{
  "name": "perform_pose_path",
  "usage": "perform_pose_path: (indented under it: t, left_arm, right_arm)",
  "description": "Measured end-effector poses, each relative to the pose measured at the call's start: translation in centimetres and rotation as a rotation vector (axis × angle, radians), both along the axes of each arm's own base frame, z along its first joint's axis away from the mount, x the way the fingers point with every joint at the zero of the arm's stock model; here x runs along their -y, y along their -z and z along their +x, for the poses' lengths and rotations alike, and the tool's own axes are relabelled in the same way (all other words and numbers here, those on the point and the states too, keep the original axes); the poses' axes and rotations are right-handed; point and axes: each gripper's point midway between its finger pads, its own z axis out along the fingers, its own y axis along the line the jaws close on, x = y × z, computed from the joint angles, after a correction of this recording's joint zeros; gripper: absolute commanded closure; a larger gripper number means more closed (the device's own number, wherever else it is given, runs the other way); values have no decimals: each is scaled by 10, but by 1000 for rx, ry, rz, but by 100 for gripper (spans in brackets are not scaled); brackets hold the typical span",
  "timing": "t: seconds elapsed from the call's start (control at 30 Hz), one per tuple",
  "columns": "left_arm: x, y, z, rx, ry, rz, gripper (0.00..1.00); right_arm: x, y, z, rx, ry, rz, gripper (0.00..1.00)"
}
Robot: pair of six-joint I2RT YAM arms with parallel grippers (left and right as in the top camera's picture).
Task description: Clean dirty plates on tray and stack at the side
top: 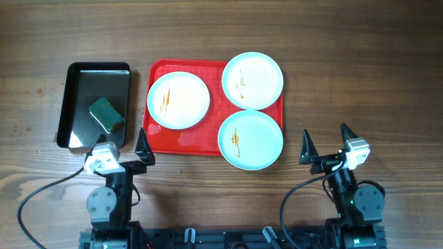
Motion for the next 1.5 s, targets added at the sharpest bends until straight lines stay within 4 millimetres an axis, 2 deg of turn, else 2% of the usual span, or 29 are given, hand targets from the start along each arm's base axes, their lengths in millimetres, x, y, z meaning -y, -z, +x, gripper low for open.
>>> perform_pose_path:
  t: [1.33,1.5]
  left_arm:
    - [1,-1,0,6,8,0,0]
    - [6,-6,0,19,34,-1,0]
  right_arm:
    - [1,0,0,2,4,-10,0]
    - [-4,-14,-1,58,-23,-8,0]
